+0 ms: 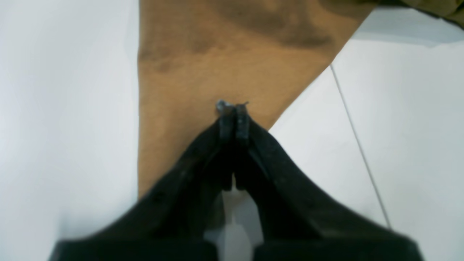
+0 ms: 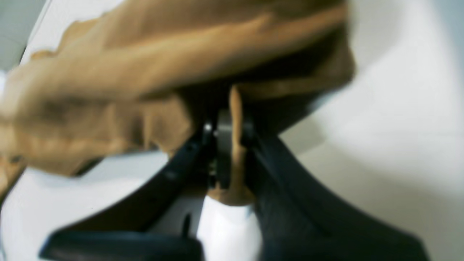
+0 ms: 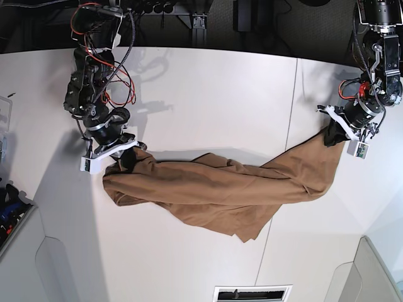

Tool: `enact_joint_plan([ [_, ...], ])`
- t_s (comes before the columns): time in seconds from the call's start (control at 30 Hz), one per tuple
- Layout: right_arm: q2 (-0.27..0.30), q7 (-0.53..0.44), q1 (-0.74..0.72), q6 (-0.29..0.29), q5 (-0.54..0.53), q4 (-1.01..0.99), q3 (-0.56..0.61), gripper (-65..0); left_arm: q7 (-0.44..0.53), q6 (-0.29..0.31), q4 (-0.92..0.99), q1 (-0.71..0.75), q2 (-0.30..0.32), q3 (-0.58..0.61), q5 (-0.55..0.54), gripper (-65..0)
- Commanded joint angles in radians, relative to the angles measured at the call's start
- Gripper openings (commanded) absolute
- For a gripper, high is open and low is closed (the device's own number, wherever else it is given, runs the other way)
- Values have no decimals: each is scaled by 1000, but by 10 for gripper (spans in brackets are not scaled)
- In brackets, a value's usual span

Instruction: Layout the t-shirt on the table in an organized manner, then fold the t-shirt properly

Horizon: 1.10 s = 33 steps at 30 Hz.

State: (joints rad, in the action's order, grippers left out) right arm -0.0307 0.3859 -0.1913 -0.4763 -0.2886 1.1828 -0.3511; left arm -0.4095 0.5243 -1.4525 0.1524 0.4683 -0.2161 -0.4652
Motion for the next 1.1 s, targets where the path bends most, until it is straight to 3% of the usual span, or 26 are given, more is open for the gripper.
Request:
enact_joint_plan([
  [0.0,3,11,-16,-34,-16,34,1,-650,41,-8,-16,-14,35,-8,-10,-650],
  [0.1,3,97,0,-51,-83,151,-5,-650,45,-21,-55,-13,70,-42,-16,-650],
  [0.2,4,148,45,-51,-138,340,-40,-650,11,-23,-136,-13,76,-151,-28,-650],
  [0.37,18,202,87,-51,-201,569,-135,-650,-40,-22,-302,-14,107,-305,-150,-650],
  [0.63,17,224,84,-44,-300,606,-359,-650,-92,17,-357,-13,129,-287,-230,-650],
  [0.67,17,245,84,-44,-299,604,-365,-585,-102,19,-357,-14,126,-271,-239,-650],
  [0.77,17,277,87,-44,-304,591,-359,-230,-108,38,-357,-13,110,-195,-241,-650],
  [0.8,17,278,92,-44,-304,589,-354,-190,-111,54,-357,-13,101,-161,-240,-614],
  [0.97,16,279,150,-44,-302,588,-287,-195,-161,68,-356,-4,54,35,-185,-346],
  [1.07,12,277,199,-44,-276,587,-202,-195,-164,66,-335,6,29,138,-107,-317],
])
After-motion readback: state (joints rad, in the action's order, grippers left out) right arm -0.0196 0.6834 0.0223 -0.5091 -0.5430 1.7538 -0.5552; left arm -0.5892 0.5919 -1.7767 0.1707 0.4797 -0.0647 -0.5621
